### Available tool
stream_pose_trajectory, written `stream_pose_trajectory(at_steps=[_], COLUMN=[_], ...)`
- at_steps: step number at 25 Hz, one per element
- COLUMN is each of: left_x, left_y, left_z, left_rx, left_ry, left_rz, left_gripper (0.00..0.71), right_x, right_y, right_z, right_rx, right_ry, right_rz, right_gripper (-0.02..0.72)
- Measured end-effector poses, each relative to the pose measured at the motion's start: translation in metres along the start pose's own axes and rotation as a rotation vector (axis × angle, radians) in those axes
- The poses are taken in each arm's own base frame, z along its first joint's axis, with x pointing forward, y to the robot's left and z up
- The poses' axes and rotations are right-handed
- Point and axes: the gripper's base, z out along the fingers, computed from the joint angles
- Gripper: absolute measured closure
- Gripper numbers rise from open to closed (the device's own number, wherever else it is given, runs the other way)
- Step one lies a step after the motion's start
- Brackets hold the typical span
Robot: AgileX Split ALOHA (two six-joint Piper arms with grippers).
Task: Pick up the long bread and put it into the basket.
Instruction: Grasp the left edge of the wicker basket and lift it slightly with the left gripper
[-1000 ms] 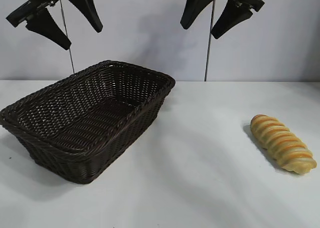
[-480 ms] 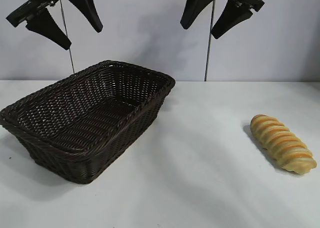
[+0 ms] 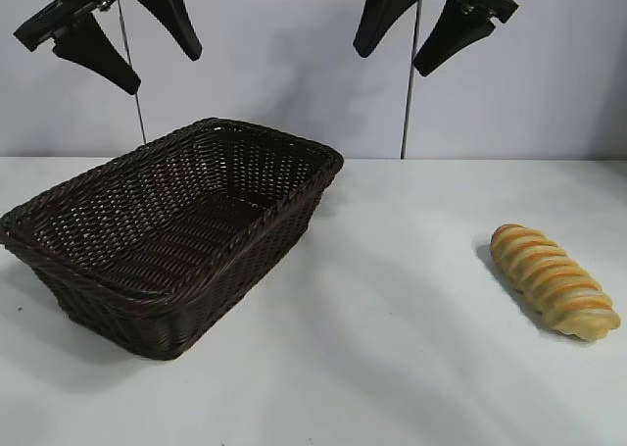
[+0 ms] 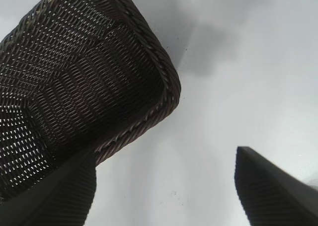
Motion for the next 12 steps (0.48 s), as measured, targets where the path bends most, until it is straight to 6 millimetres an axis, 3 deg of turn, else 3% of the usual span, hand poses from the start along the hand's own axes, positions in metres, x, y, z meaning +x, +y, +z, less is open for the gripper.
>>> stream_pose_trajectory(at_steps=[12], left_x=[0.0022], left_y=[-0.0001], left_z=[0.0000], left_rx=[0.001], left_ry=[0.024], left_rz=[-0.015], left_gripper=[0.199], right_x=[0.0000], right_y=[-0.0001], right_z=[0.0000], right_rx=[0.001], right_ry=[0.000], right_rz=[0.000], right_gripper=[0.146])
